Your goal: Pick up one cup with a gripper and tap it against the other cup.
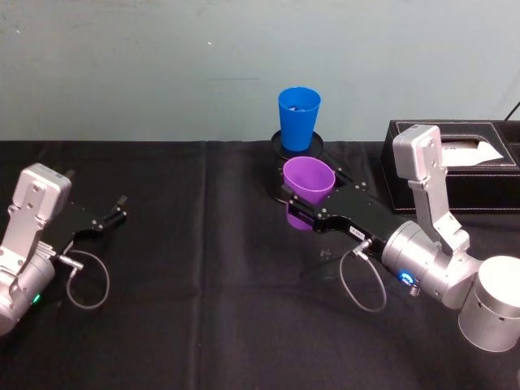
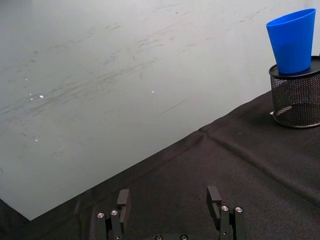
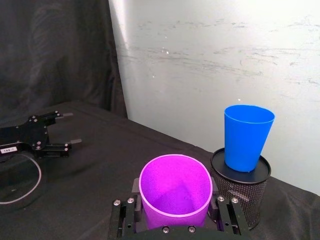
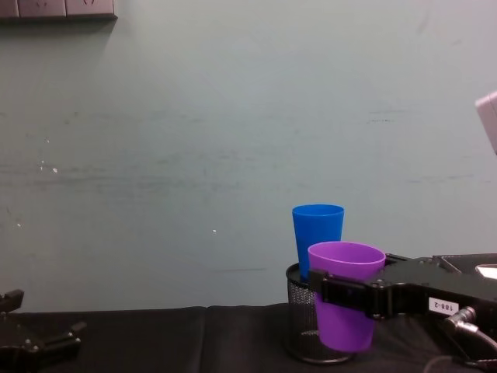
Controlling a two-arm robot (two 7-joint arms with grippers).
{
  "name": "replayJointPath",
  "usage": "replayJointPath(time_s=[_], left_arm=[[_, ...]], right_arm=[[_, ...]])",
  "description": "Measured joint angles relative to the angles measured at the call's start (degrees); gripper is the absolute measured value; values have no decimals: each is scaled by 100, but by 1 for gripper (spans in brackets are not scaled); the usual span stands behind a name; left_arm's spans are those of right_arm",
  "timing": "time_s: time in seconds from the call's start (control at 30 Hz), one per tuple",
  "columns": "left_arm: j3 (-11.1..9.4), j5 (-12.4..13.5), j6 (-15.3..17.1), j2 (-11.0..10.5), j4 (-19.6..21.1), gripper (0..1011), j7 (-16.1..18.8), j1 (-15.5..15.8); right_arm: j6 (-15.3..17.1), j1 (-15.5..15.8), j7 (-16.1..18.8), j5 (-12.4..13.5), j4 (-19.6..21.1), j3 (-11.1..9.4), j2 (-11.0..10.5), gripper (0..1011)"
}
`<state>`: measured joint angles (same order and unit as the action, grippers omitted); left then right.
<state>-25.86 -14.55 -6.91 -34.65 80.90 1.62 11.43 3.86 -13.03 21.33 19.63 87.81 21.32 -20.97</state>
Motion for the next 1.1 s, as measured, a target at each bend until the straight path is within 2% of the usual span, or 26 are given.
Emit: replayJointPath(time_s=[1.1], left_arm=[[0, 0, 0, 0, 0, 1000, 0, 0]], right_arm=[[0, 0, 0, 0, 0, 0, 0, 734]])
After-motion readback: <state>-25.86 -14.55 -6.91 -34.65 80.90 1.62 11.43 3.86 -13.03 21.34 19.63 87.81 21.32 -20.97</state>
